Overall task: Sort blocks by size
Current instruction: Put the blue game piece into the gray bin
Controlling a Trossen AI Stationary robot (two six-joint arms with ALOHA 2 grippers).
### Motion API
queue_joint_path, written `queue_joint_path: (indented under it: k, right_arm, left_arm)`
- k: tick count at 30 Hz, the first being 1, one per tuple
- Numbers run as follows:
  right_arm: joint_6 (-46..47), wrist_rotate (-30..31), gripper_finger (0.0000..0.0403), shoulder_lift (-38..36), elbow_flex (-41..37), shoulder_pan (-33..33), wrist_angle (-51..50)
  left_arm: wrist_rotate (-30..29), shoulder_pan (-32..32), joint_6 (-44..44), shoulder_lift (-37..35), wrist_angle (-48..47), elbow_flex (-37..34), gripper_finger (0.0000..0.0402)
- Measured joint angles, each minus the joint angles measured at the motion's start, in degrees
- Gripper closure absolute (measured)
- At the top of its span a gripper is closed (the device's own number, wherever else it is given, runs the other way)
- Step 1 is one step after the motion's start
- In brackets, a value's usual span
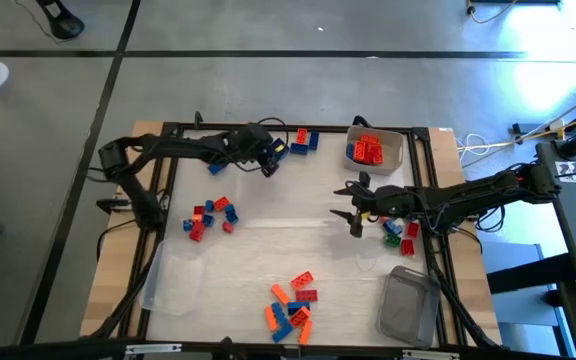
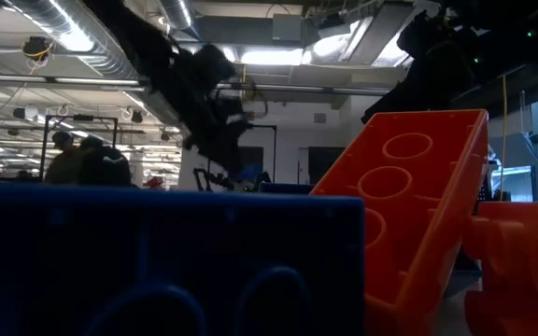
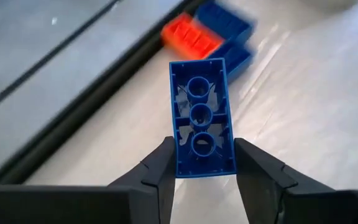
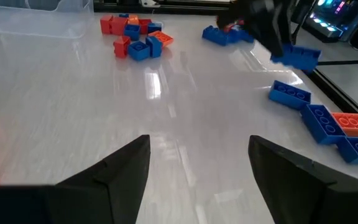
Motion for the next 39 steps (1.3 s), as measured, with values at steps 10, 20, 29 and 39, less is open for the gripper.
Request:
queue_joint_path:
  k: [10, 20, 29, 39]
  right_arm:
    - [1.82, 1.81, 0.0134, 0.04, 0.34, -0.02, 3.25]
    - [-3.54, 1.33, 0.0134, 0.02, 0.40, -0.13, 11.76]
    - [-4.60, -4.81, 0.0134, 0.02, 0.45, -0.48, 16.22]
    - [-4.57, -10.29, 0.0134, 0.93, 0.47, -0.44, 22.86]
  left_arm:
    - [-0.04, -9.91, 6.31, -7.32, 3.15, 0.02, 0.0275]
    - [2.94, -18.04, 10.90, -7.36, 13.10, 0.02, 0.0273]
    - [13.52, -22.62, 14.11, -7.36, 20.10, 0.02, 0.0273]
    - [14.25, -25.27, 14.81, -7.36, 22.44, 0.02, 0.0273]
